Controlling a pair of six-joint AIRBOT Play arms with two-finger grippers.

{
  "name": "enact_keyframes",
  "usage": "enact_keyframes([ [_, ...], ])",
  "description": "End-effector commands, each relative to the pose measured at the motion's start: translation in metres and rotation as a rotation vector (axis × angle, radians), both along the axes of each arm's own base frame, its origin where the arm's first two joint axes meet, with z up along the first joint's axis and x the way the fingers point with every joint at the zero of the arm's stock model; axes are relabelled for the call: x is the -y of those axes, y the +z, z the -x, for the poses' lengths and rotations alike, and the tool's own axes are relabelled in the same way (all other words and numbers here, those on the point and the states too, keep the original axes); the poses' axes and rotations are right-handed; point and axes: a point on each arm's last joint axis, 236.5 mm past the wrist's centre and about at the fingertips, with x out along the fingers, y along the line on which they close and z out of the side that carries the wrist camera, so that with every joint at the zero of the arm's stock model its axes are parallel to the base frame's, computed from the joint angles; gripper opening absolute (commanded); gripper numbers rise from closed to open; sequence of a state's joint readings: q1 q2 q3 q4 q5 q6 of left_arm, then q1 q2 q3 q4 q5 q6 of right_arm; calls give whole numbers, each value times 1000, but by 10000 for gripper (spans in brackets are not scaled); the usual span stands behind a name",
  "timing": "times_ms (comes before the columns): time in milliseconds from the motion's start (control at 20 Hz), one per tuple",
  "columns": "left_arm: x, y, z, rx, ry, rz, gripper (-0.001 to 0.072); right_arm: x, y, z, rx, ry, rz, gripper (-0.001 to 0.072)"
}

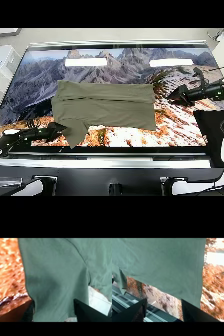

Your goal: Fold the clothes and pants, and hang the long-sleeved shirts on hangers.

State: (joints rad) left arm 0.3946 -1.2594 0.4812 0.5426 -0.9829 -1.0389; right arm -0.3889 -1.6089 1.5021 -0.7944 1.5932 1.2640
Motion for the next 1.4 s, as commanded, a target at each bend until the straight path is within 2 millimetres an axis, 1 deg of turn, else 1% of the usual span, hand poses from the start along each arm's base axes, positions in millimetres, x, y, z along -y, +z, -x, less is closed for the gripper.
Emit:
enact_keyframes([
  [0, 6, -11, -3, -19, 9, -2, 407, 1, 0, 0, 2, -1, 4, 486],
  [100, 5, -10, -6, -14, 24, 2, 101, 4, -4, 2, -3, 8, 27, 485],
  [150, 4, -9, -7, -12, 24, 1, 17, 9, -10, 6, -16, 16, 57, 485],
  [200, 4, -8, -8, -8, 24, 0, 18, 16, -18, 9, -35, 14, 90, 485],
  [300, 3, -7, -10, -3, 24, -1, 18, 23, -35, 14, -60, -9, 96, 486],
  [400, 2, -5, -13, 3, 25, -3, 17, 23, -57, 29, -125, -34, 64, 488],
  [500, 2, -5, -13, 2, 28, -3, 17, 17, -84, 50, -200, -52, 24, 489],
  [600, 2, -5, -13, 2, 28, -2, 17, 5, -110, 69, -243, -46, -3, 489],
  [700, 2, -5, -13, 0, 30, -1, 17, -6, -128, 81, -261, -66, -40, 488],
  [750, 2, -5, -13, 0, 30, -1, 17, -11, -134, 84, -263, -75, -55, 488],
  [950, 2, -5, -13, -7, 37, 3, 17, -18, -145, 88, -250, -95, -74, 488],
  [1150, 2, -5, -13, -7, 37, 3, 17, -25, -145, 84, -229, -121, -116, 486],
  [1350, 2, -5, -13, -6, 37, 3, 17, -31, -149, 89, -246, -116, -119, 481],
])
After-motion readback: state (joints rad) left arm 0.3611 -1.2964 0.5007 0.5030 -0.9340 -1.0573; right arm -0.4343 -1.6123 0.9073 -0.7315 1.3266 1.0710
